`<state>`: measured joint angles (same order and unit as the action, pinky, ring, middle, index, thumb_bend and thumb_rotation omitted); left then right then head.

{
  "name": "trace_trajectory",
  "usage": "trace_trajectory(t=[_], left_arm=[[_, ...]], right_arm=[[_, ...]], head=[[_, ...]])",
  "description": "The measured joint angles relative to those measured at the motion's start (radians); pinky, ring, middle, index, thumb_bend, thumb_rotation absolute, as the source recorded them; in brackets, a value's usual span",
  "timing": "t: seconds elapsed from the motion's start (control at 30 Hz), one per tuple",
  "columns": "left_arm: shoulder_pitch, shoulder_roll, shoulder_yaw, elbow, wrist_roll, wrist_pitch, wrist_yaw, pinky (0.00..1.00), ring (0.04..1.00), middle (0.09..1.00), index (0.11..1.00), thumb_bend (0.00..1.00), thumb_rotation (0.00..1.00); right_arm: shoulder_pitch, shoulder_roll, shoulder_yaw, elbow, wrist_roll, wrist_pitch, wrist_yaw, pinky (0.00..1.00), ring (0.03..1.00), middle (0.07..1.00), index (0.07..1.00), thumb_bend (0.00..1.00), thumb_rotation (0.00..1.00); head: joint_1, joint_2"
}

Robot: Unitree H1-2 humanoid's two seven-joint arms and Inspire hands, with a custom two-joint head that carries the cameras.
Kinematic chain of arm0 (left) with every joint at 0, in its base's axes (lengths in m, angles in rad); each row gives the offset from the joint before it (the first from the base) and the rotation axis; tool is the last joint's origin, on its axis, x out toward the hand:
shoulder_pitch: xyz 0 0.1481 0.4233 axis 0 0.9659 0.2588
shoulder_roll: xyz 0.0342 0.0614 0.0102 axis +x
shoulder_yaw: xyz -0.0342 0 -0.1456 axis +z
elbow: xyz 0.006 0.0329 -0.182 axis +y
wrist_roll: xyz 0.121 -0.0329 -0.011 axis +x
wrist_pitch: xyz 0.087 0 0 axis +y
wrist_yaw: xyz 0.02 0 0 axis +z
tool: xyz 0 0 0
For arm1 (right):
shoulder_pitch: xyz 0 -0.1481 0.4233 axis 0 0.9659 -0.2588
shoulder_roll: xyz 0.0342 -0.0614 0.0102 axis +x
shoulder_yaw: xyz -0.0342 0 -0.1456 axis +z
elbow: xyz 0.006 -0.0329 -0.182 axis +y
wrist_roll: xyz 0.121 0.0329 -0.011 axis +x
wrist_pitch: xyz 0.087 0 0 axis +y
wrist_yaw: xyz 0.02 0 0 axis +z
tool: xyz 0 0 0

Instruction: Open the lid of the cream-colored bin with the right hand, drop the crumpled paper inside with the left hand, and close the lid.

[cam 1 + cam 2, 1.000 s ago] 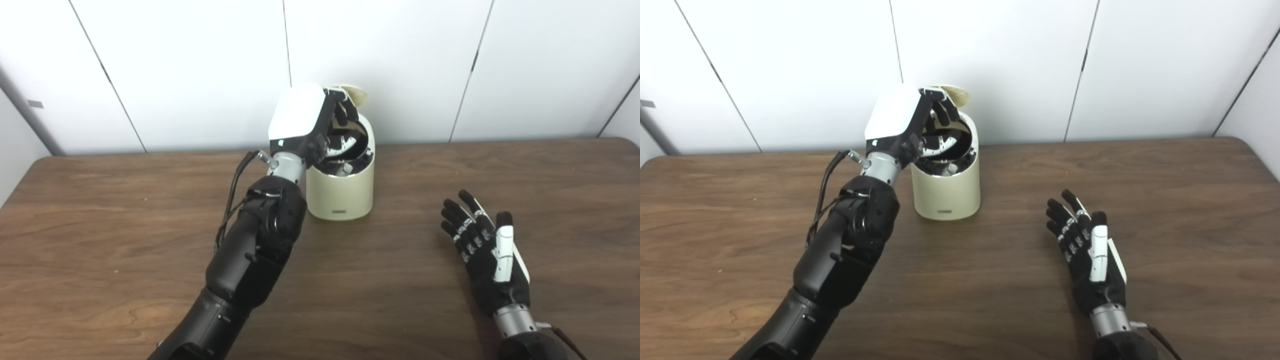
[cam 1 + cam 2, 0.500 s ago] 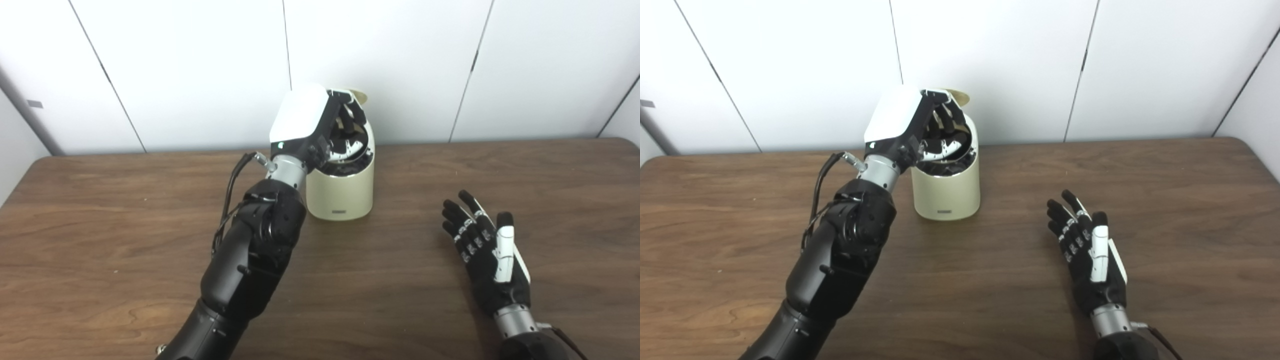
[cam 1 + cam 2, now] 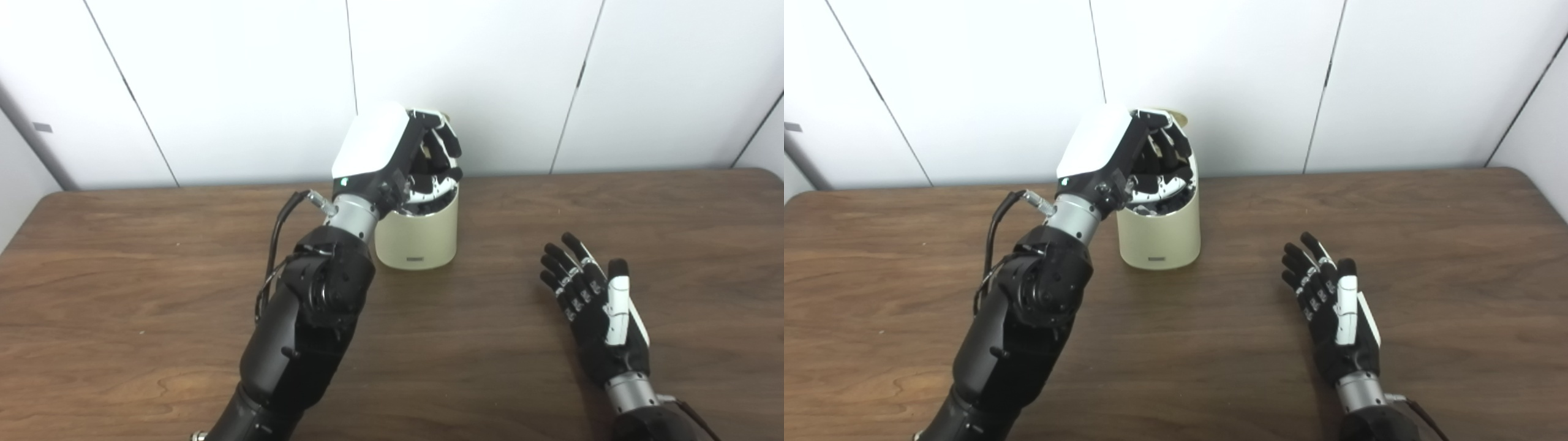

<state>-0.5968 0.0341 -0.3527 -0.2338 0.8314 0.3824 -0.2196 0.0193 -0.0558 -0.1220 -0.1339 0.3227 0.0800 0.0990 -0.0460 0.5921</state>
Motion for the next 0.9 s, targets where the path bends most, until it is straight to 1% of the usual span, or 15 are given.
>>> trace_trajectory(t=[0.07, 0.13, 0.17, 0.27, 0.3, 0.4, 0.53, 0.6, 0.67, 0.7, 0.8, 0.9], left_arm=[[0.0, 0.009, 0.007, -0.008, 0.0, 0.0, -0.002, 0.38, 0.38, 0.464, 0.505, 0.47, 0.0], [0.001, 0.019, 0.014, -0.017, 0.015, 0.009, -0.009, 0.56, 0.456, 0.461, 0.497, 0.5, 0.0], [0.004, 0.023, 0.02, -0.023, 0.024, 0.018, -0.019, 0.6, 0.469, 0.464, 0.496, 0.5, 0.0], [0.021, 0.03, 0.043, -0.026, 0.015, 0.025, -0.023, 0.37, 0.384, 0.484, 0.509, 0.5, 0.0], [0.031, 0.03, 0.053, -0.026, 0.001, 0.024, -0.023, 0.33, 0.37, 0.486, 0.517, 0.5, 0.0], [0.058, 0.036, 0.083, -0.026, -0.032, 0.017, -0.021, 0.31, 0.359, 0.487, 0.498, 0.5, 0.0], [0.09, 0.057, 0.117, -0.036, -0.067, -0.004, -0.015, 0.38, 0.386, 0.503, 0.488, 0.5, 0.0], [0.107, 0.068, 0.135, -0.044, -0.088, -0.009, -0.003, 0.39, 0.387, 0.503, 0.484, 0.5, 0.0], [0.125, 0.069, 0.171, -0.045, -0.123, -0.011, 0.015, 0.39, 0.39, 0.508, 0.474, 0.5, 0.0], [0.132, 0.068, 0.187, -0.045, -0.145, -0.011, 0.021, 0.39, 0.388, 0.512, 0.471, 0.5, 0.0], [0.151, 0.062, 0.243, -0.045, -0.225, -0.017, 0.051, 0.32, 0.369, 0.519, 0.475, 0.47, 0.0], [0.166, 0.044, 0.294, -0.044, -0.285, -0.018, 0.091, 0.28, 0.376, 0.522, 0.487, 0.47, 0.0]], right_arm=[[0.0, 0.0, 0.0, 0.0, 0.0, 0.0, 0.0, 0.91, 0.909, 0.879, 0.907, 0.61, 1.0], [0.0, 0.0, 0.0, 0.0, 0.001, 0.0, 0.0, 0.9, 0.909, 0.884, 0.902, 0.6, 1.0], [0.0, 0.0, 0.0, -0.001, 0.003, 0.0, 0.0, 0.9, 0.911, 0.885, 0.9, 0.6, 1.0], [0.0, 0.0, -0.001, -0.001, 0.009, 0.001, 0.0, 0.91, 0.919, 0.891, 0.896, 0.6, 1.0], [0.0, 0.0, -0.002, -0.001, 0.01, 0.002, 0.0, 0.91, 0.921, 0.894, 0.897, 0.61, 1.0], [0.0, -0.001, -0.003, -0.001, 0.012, 0.003, 0.001, 0.92, 0.934, 0.906, 0.907, 0.62, 0.99], [-0.001, -0.002, -0.004, -0.001, 0.022, 0.005, 0.001, 0.92, 0.932, 0.907, 0.912, 0.62, 0.99], [0.0, -0.003, -0.005, -0.002, 0.024, 0.007, 0.001, 0.92, 0.934, 0.909, 0.911, 0.61, 0.99], [-0.001, -0.005, -0.006, -0.003, 0.029, 0.012, 0.001, 0.92, 0.934, 0.908, 0.906, 0.61, 0.99], [-0.001, -0.005, -0.007, -0.004, 0.032, 0.014, 0.001, 0.92, 0.934, 0.907, 0.904, 0.61, 0.99], [-0.001, -0.005, -0.01, -0.008, 0.041, 0.024, 0.001, 0.92, 0.935, 0.908, 0.903, 0.61, 0.97], [-0.001, -0.007, -0.011, -0.014, 0.044, 0.036, 0.001, 0.93, 0.94, 0.91, 0.908, 0.61, 0.97]], head=[[0.0, 0.002], [-0.002, 0.006], [0.0, 0.008], [0.006, 0.015], [0.008, 0.017], [0.009, 0.02], [0.009, 0.026], [0.012, 0.029], [0.014, 0.032], [0.014, 0.034], [0.014, 0.035], [0.017, 0.038]])
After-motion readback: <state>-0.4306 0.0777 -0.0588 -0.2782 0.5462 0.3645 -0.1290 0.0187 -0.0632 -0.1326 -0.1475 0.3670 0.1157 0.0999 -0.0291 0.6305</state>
